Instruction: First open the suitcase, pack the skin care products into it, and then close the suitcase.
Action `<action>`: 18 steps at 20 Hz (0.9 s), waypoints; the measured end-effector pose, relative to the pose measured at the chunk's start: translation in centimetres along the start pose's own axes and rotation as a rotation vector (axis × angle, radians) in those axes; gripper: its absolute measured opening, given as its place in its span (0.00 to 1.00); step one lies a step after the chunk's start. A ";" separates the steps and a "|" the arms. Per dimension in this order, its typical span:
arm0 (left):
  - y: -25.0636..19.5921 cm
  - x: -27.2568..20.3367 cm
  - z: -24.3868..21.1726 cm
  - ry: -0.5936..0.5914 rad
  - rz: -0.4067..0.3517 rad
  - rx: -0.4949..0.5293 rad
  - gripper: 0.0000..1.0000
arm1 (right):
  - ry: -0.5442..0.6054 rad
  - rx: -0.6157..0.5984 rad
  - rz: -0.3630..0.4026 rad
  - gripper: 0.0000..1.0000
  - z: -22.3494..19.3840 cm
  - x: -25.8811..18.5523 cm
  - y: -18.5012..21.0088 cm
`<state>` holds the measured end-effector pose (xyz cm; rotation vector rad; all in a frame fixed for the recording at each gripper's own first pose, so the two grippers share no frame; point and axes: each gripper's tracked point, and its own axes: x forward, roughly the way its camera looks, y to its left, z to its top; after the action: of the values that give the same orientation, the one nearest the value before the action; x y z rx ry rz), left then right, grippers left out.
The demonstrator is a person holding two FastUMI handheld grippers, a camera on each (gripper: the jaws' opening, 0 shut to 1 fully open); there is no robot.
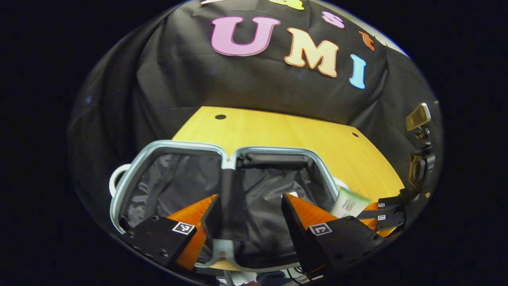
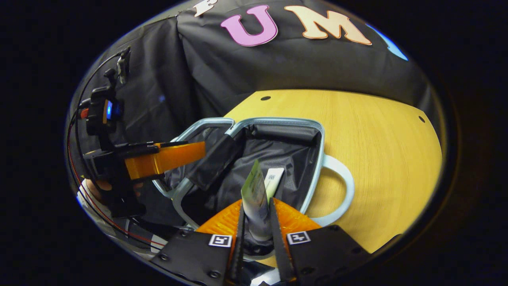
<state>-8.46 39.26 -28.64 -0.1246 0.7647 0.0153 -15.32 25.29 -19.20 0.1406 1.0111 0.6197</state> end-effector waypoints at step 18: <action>29.4 0.7 -0.6 0.147 0.397 -0.158 0.95 | -0.401 -0.047 -0.453 0.98 10.6 -10.9 -11.9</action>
<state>-10.07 68.39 -32.71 -0.1234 0.9249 0.4479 -5.68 11.37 -9.96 -0.0095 0.6080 0.1869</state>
